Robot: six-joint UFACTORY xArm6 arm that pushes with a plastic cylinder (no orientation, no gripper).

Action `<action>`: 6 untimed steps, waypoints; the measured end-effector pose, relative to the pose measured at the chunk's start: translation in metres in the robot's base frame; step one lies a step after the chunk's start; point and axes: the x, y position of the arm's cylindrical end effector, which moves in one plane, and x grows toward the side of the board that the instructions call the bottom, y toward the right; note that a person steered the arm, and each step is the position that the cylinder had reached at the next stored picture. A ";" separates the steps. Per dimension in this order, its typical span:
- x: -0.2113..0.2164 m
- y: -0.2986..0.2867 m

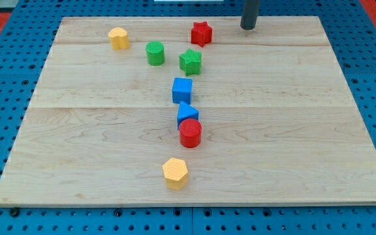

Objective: Keep green blocksred star yellow heart and blue cube in a diagonal line

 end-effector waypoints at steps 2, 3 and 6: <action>0.000 -0.003; -0.005 -0.022; 0.069 -0.093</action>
